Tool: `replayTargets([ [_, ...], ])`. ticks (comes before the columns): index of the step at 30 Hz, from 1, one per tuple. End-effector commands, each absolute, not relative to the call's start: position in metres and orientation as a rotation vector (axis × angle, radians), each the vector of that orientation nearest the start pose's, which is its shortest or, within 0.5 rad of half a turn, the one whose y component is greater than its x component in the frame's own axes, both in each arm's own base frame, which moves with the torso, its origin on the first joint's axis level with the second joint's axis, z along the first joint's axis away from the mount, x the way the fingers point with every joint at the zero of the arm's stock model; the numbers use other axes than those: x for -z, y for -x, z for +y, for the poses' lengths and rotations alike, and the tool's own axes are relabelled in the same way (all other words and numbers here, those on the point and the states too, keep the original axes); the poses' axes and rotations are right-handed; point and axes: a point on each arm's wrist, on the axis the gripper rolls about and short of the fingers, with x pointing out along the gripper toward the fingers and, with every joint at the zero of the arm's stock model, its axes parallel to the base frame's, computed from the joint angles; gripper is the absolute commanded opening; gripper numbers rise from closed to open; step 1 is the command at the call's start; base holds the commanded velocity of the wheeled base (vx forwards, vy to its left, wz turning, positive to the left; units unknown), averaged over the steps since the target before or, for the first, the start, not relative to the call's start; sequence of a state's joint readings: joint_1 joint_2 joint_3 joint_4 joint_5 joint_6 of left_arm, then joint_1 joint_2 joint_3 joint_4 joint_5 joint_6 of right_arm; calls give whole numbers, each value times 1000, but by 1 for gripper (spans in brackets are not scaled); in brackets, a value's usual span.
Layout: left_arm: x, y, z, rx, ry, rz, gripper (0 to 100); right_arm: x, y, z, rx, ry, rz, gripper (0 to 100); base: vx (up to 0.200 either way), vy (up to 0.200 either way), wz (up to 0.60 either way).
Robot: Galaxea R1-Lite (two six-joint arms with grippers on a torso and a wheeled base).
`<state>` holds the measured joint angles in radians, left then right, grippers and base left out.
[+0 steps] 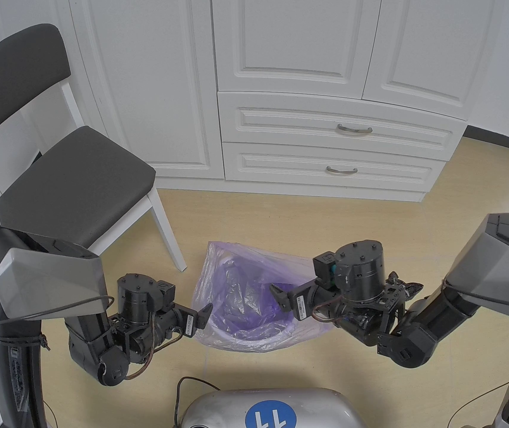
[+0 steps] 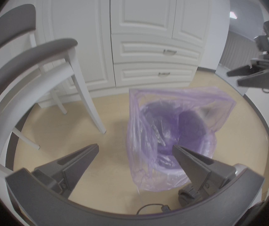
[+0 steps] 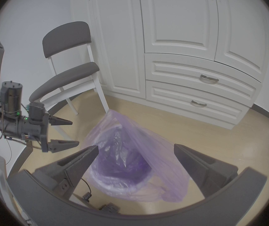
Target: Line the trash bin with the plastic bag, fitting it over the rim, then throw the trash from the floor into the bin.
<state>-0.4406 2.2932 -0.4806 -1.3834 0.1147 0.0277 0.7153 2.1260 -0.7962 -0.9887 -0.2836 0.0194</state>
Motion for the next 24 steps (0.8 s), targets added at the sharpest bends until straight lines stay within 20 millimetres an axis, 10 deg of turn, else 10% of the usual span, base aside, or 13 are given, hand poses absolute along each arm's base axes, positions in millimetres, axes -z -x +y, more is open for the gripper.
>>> replayTargets([
  [1,-28,-317,-153,314,-140,402,100,-77,-279,213,-380,135,327,100,0,0,0],
  [6,-60,-331,-169,279,-12,624,100,-59,-284,216,-377,154,367,100,0,0,0],
  [24,-25,-358,-153,219,-74,686,100,-9,-293,219,-366,241,467,100,0,0,0],
])
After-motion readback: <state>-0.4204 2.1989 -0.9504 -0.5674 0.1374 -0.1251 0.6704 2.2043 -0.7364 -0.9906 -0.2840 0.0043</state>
